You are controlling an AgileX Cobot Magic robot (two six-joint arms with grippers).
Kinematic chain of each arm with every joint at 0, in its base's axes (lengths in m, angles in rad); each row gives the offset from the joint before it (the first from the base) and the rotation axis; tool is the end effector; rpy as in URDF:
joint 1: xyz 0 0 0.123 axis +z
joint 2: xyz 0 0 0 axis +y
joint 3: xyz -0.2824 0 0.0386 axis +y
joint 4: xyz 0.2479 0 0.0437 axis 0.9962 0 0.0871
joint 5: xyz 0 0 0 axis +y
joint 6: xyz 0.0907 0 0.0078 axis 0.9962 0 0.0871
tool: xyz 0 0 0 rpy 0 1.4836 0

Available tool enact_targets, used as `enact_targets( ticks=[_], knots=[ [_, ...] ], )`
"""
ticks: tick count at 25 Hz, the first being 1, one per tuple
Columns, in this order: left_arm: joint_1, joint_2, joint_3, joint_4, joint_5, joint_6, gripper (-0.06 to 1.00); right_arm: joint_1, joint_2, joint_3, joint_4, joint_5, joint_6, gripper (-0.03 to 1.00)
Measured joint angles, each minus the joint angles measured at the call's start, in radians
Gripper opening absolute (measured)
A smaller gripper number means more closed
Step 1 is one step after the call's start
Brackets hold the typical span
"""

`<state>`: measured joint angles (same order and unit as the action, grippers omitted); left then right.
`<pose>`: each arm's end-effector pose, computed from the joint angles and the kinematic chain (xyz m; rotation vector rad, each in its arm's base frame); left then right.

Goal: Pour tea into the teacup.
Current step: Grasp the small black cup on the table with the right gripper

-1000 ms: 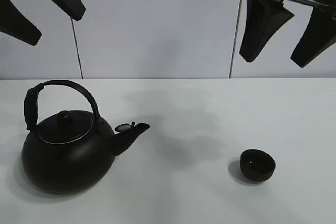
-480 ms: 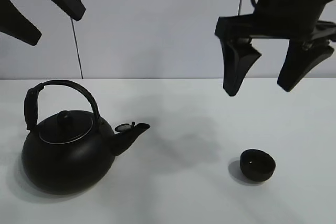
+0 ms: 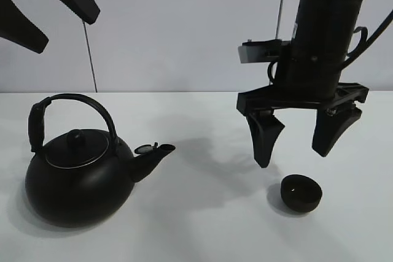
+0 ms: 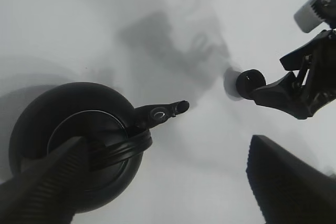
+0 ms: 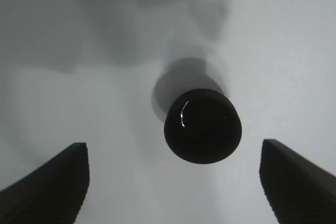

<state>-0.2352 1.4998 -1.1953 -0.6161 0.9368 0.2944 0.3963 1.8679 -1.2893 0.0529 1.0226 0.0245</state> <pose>0.2893 -0.1130 0.3047 0.3434 2.5997 -0.7532 0.3269 0.1413 0.1920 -0.5319 3.0484 0.0879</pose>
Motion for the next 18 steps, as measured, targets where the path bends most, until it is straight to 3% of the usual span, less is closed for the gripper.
enact_targets(
  ticks=[8,18],
  knots=[
    [0.000,0.000,0.000,0.000,0.000,0.000,0.59,0.000,0.056,0.001,-0.020,-0.007,-0.013,0.61],
    [0.000,0.000,0.000,0.000,0.000,0.000,0.59,0.000,0.068,0.098,-0.018,-0.114,-0.010,0.61]
  ],
)
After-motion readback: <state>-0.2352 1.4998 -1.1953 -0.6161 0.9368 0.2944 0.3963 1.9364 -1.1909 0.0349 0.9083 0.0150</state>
